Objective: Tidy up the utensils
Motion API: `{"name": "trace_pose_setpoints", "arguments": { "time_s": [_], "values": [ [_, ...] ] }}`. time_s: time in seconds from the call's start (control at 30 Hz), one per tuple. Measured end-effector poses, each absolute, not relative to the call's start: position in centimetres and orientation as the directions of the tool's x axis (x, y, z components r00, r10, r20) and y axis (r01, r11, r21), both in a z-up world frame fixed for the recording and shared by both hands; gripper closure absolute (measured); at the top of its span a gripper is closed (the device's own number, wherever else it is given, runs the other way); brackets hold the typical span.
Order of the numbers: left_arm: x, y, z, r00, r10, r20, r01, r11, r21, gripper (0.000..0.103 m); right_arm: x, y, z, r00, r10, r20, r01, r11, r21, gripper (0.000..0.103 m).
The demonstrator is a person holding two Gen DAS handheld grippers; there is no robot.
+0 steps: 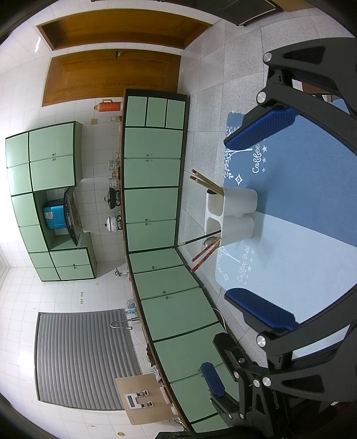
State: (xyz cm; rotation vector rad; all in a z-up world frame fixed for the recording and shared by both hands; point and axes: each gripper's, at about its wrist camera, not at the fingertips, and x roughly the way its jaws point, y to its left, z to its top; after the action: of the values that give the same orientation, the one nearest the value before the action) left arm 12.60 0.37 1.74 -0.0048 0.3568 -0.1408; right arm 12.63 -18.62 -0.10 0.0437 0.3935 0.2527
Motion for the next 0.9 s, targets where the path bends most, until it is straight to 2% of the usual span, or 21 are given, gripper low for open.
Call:
{"name": "trace_pose_setpoints", "arguments": {
  "time_s": [0.9],
  "values": [
    [12.53, 0.35, 1.86, 0.927, -0.137, -0.350, 0.136, 0.990, -0.026, 0.006, 12.86, -19.02, -0.16, 0.892, 0.250, -0.377, -0.233, 0.968, 0.090, 0.005]
  ]
}}
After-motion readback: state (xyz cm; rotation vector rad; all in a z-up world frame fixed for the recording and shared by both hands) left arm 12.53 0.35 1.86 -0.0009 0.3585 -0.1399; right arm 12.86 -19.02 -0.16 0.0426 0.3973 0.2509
